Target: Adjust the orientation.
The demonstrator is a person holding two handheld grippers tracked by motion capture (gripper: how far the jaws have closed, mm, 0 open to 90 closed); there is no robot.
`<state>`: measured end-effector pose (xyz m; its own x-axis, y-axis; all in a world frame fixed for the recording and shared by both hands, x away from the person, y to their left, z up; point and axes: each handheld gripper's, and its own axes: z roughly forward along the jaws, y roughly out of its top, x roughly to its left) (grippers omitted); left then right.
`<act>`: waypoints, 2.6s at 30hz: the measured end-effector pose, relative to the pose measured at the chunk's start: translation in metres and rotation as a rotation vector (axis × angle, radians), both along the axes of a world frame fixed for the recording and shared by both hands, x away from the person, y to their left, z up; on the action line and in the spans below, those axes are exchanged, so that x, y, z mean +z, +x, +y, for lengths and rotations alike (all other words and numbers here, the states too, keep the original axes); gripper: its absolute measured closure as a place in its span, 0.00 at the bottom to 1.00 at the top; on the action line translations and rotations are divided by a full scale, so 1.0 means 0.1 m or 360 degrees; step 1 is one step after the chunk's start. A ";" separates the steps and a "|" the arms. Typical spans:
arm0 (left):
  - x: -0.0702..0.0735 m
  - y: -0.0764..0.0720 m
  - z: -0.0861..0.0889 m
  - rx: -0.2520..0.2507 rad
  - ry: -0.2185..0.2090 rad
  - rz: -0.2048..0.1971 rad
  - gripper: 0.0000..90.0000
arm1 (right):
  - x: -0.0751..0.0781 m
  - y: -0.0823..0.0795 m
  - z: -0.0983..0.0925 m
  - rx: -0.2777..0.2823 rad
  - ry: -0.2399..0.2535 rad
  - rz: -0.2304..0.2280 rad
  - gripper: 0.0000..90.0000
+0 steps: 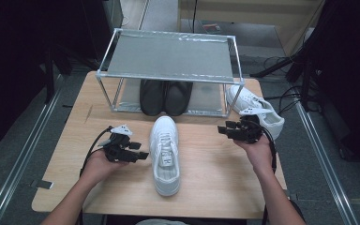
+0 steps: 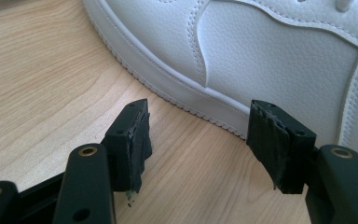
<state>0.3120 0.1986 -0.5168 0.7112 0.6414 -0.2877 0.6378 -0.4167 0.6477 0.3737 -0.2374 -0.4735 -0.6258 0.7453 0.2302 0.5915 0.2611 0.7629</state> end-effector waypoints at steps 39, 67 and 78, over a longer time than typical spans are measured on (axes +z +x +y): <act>0.02 0.03 -0.06 -0.0069 -0.0048 0.0011 0.43 | 0.14 0.32 -0.94 -0.0394 -0.0036 -0.0051 0.60; -0.04 -0.12 0.11 -0.0008 -0.0018 0.0042 0.42 | 0.01 0.73 -0.95 -0.0491 -0.0050 0.0005 0.66; -0.03 -0.14 0.12 -0.0001 -0.0026 0.0033 0.42 | 0.03 0.74 -0.90 -0.0462 -0.0092 0.0029 0.90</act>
